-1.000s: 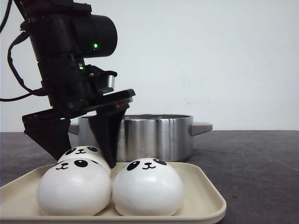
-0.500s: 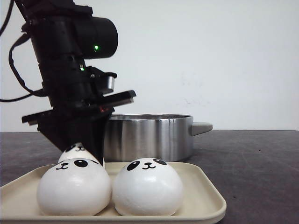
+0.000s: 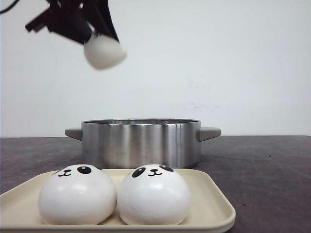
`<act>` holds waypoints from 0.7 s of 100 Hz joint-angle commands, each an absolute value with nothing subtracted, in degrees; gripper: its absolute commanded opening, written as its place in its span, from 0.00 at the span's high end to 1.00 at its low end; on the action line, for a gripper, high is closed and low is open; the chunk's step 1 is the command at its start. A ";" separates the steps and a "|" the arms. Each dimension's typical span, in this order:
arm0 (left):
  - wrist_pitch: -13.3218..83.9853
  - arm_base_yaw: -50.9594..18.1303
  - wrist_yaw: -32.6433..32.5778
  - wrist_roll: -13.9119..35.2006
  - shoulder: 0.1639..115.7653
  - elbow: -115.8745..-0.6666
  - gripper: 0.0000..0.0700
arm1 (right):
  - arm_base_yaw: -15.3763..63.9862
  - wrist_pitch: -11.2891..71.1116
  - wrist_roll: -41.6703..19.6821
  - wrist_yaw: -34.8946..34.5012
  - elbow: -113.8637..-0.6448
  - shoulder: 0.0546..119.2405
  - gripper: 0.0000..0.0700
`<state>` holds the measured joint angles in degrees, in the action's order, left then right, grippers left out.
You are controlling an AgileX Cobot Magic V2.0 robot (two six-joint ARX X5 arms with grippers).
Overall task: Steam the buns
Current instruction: 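Close the left gripper on the bun and lift it, then carry the bun with the left gripper into the pot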
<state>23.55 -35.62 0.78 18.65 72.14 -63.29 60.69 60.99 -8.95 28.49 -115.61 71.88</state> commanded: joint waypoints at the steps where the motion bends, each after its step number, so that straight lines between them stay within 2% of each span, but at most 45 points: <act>1: 21.34 -34.81 -0.19 18.55 74.24 -65.12 0.99 | 61.58 60.05 -9.91 28.53 -116.57 72.62 0.99; 31: 19.75 -29.89 0.01 17.15 88.36 -72.95 0.99 | 63.16 60.10 -10.17 28.58 -116.57 72.64 0.99; 70: 19.70 -27.81 0.23 17.21 107.61 -86.63 0.99 | 63.26 60.55 -10.33 28.69 -116.57 72.64 0.99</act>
